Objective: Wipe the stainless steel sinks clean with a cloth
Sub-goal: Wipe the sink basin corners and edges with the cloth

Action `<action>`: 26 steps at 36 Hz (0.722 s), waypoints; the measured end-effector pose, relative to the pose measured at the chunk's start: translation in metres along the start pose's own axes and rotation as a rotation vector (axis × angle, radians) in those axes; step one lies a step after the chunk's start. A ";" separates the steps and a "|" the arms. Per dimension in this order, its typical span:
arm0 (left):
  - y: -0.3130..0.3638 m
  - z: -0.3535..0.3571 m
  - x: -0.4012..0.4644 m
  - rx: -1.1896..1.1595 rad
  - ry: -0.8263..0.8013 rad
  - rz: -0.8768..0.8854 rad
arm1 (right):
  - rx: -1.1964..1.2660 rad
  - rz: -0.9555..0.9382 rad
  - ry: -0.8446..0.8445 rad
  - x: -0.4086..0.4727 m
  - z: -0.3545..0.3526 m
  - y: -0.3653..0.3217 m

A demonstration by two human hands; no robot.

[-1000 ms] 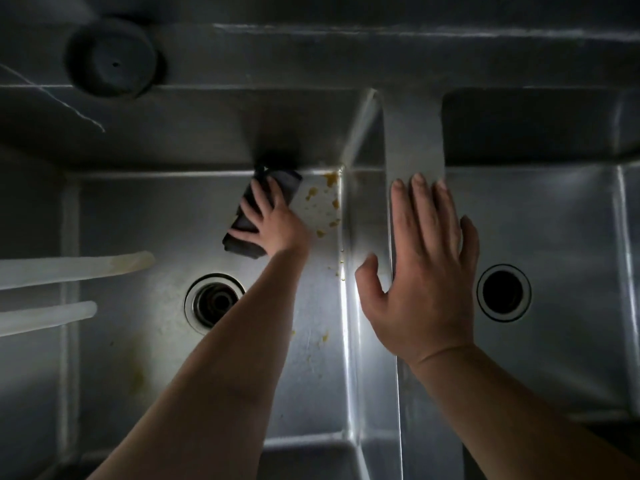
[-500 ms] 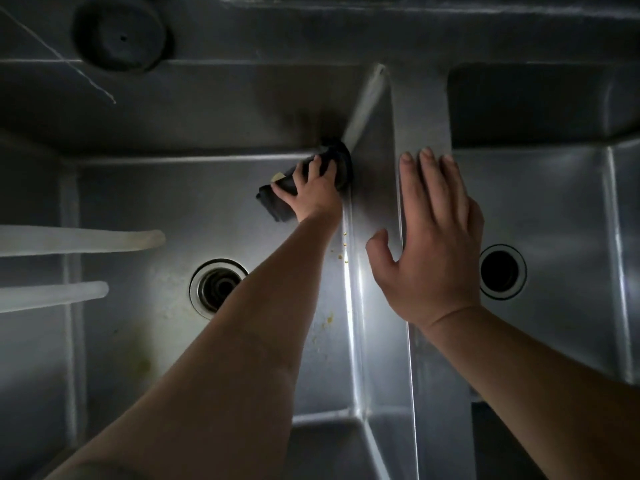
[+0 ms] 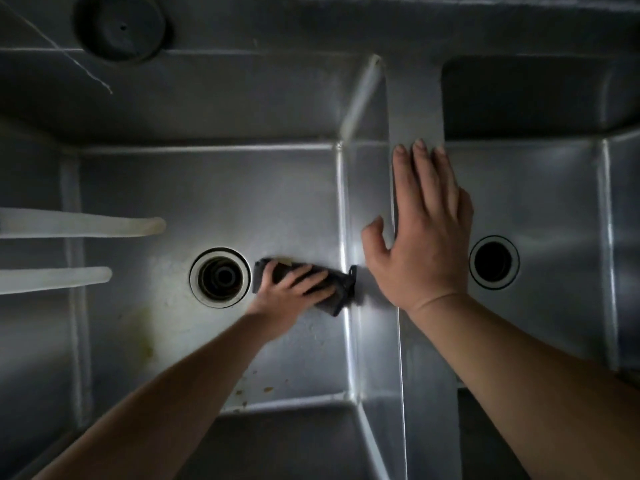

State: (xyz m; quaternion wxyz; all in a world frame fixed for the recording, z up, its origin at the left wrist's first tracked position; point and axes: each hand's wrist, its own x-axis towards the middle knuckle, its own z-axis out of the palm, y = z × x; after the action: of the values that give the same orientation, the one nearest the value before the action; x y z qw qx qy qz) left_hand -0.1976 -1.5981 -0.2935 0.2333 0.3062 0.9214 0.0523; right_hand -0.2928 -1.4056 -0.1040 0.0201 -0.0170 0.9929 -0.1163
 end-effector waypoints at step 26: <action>-0.014 -0.037 0.084 -0.256 0.087 -0.362 | 0.024 0.026 -0.029 0.000 0.000 0.000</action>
State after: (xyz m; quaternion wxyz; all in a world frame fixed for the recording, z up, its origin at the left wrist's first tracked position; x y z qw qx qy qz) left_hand -0.2809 -1.5582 -0.2975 0.2359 0.1014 0.9564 0.1394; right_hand -0.2924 -1.4059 -0.1038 0.0360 -0.0054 0.9911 -0.1277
